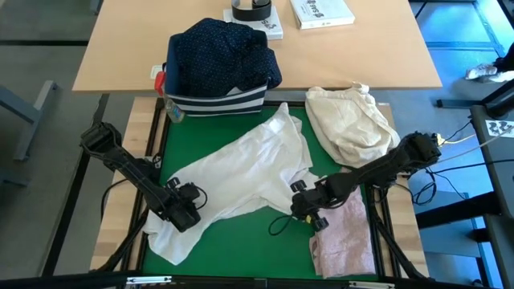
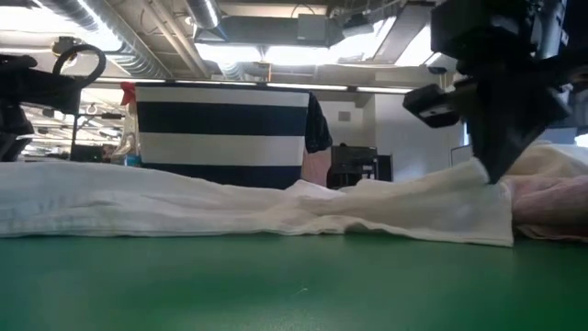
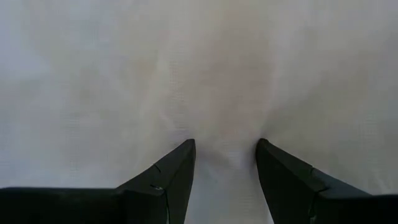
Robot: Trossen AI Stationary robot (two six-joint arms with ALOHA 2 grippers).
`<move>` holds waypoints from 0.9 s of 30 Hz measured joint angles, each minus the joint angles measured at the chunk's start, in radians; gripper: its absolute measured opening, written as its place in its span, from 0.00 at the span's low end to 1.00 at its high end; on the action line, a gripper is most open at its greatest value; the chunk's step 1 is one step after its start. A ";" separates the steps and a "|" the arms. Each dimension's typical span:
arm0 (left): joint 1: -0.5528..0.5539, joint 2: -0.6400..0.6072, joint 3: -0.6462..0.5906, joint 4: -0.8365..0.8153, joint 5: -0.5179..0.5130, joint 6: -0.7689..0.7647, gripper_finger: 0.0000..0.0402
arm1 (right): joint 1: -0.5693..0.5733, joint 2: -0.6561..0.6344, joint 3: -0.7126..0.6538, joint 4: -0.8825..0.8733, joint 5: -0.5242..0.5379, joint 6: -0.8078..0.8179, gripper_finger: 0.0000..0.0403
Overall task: Fold laundry
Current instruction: Fold the white polo shirt
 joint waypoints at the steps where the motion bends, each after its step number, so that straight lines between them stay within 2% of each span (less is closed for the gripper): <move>1: 0.000 -0.001 -0.003 0.002 0.006 -0.004 0.42 | 0.003 0.000 0.006 -0.023 -0.011 0.001 0.01; 6: 0.000 -0.001 -0.009 0.003 0.017 -0.005 0.42 | 0.036 0.000 0.023 -0.071 -0.075 0.008 0.00; 13: 0.000 -0.001 -0.010 0.002 0.023 -0.005 0.42 | 0.066 -0.011 0.037 -0.128 -0.081 0.045 0.00; 19: 0.000 -0.001 -0.011 0.001 0.026 -0.003 0.42 | 0.066 -0.054 0.034 -0.113 -0.081 0.056 0.00; 27: 0.000 0.000 -0.011 0.004 0.034 -0.002 0.42 | 0.065 -0.001 0.001 -0.018 -0.082 0.128 0.04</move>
